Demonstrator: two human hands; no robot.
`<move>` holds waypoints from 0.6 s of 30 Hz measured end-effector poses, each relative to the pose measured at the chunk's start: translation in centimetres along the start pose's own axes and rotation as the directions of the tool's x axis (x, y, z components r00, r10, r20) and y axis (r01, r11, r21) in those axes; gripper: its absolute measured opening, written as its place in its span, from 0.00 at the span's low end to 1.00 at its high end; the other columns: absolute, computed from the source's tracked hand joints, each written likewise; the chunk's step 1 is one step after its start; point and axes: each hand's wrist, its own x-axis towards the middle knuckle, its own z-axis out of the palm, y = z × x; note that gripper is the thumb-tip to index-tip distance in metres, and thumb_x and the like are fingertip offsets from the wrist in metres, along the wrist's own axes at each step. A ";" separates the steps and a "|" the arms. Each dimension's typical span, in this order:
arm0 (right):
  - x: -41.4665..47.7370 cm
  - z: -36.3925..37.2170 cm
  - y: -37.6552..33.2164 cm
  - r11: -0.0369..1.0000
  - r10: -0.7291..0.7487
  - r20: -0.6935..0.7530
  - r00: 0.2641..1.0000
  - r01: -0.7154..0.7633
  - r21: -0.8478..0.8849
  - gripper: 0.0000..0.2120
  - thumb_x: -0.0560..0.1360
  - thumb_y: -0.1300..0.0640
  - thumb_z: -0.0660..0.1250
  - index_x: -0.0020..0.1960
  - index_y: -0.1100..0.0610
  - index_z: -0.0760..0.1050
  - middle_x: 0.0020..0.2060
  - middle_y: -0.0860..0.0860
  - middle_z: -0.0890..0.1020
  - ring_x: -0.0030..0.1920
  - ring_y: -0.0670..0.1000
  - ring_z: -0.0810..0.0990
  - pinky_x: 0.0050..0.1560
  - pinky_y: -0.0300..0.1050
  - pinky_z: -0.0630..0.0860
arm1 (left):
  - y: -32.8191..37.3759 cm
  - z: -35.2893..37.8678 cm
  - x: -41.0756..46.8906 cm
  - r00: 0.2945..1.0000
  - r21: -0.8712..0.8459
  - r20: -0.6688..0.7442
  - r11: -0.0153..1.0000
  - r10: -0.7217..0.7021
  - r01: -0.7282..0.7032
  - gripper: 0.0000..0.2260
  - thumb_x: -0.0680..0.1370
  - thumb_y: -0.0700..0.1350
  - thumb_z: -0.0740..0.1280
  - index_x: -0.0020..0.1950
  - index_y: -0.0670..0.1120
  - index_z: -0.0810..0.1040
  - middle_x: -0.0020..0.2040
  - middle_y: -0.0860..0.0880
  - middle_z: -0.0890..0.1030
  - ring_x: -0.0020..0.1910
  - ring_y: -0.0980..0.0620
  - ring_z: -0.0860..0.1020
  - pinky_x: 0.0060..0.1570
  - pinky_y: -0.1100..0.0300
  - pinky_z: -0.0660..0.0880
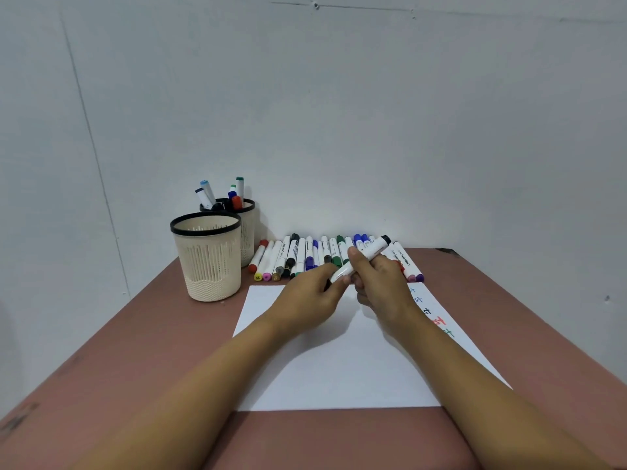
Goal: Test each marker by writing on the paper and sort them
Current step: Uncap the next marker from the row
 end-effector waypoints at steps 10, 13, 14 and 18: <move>-0.3 -0.3 -0.3 0.994 -0.050 0.109 0.993 0.040 0.099 0.16 0.82 0.55 0.59 0.36 0.58 0.66 0.23 0.46 0.67 0.24 0.42 0.62 0.24 0.34 0.58 | 0.5 -0.3 -0.2 0.999 -0.340 -0.035 0.940 -0.017 0.004 0.10 0.79 0.46 0.65 0.37 0.48 0.75 0.26 0.54 0.63 0.25 0.58 0.60 0.26 0.67 0.58; -0.2 -0.5 -0.4 0.994 -0.067 0.139 0.988 0.055 0.094 0.15 0.82 0.55 0.59 0.37 0.59 0.67 0.28 0.51 0.65 0.25 0.42 0.62 0.25 0.34 0.58 | 0.7 -0.6 -0.4 0.999 -0.427 0.024 0.903 -0.040 0.046 0.09 0.78 0.47 0.65 0.39 0.51 0.77 0.25 0.53 0.64 0.25 0.57 0.61 0.26 0.67 0.59; -0.2 -0.5 -0.3 0.995 -0.075 0.144 0.987 0.064 0.083 0.15 0.82 0.55 0.59 0.38 0.59 0.67 0.29 0.52 0.65 0.25 0.42 0.62 0.25 0.34 0.58 | 0.7 -0.6 -0.5 0.997 -0.458 0.047 0.886 -0.053 0.069 0.08 0.79 0.47 0.65 0.39 0.50 0.78 0.25 0.53 0.64 0.24 0.57 0.61 0.25 0.67 0.59; -0.2 -0.3 -0.4 0.998 -0.056 0.069 0.996 0.054 0.025 0.12 0.80 0.55 0.61 0.40 0.59 0.70 0.29 0.52 0.67 0.24 0.43 0.63 0.25 0.35 0.59 | 0.2 -0.6 -0.4 0.998 -0.295 0.037 0.954 -0.045 0.054 0.13 0.79 0.50 0.62 0.43 0.41 0.76 0.29 0.51 0.65 0.27 0.57 0.62 0.30 0.63 0.60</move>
